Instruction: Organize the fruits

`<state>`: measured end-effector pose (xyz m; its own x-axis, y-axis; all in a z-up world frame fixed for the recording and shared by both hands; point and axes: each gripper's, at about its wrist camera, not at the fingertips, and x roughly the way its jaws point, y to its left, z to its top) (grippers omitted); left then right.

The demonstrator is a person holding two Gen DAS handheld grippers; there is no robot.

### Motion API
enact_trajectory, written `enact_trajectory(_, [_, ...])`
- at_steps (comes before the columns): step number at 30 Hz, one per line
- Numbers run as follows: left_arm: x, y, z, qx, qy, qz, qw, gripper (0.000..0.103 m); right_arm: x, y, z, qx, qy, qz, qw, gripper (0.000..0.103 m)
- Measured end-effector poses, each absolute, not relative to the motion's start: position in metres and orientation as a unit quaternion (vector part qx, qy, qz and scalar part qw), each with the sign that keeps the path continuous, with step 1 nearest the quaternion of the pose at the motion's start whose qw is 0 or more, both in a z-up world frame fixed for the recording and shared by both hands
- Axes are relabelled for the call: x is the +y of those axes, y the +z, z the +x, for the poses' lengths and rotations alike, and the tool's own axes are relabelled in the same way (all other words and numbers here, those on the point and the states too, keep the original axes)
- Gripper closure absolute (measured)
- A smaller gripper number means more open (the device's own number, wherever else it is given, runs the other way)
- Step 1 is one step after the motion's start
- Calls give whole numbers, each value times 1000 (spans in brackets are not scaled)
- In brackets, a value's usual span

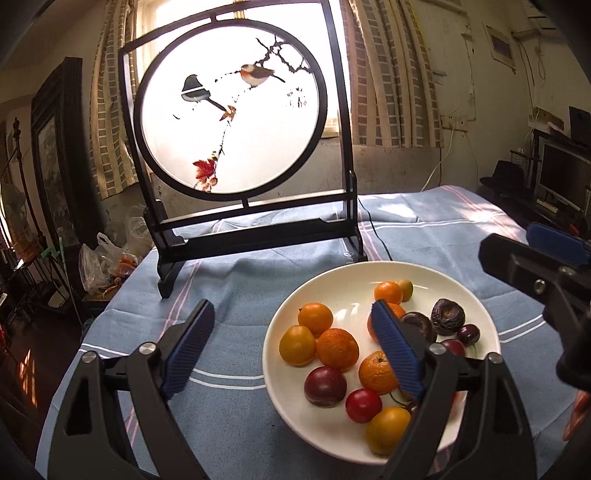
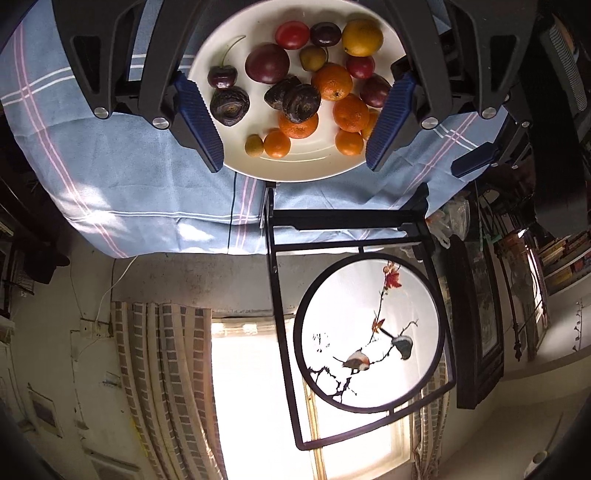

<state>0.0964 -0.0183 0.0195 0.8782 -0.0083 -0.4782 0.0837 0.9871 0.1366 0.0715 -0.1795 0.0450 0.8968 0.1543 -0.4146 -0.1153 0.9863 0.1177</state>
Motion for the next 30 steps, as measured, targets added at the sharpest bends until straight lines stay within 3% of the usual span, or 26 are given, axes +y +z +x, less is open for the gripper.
enact_trajectory(5, [-14,38,50,208,-13,81,975,6,-174,50,23,209,59,38,975,11])
enact_trajectory(15, [2,22,0,203,8,62,977,5,-156,40,-57,154,43,2,987,5])
enact_trajectory(23, [11,11,4,209,34,75,974,5,-138,29,-59,162,19,-72,984,4])
enact_trajectory(30, [20,4,7,241,26,41,969,5,-140,17,-45,198,16,-63,978,4])
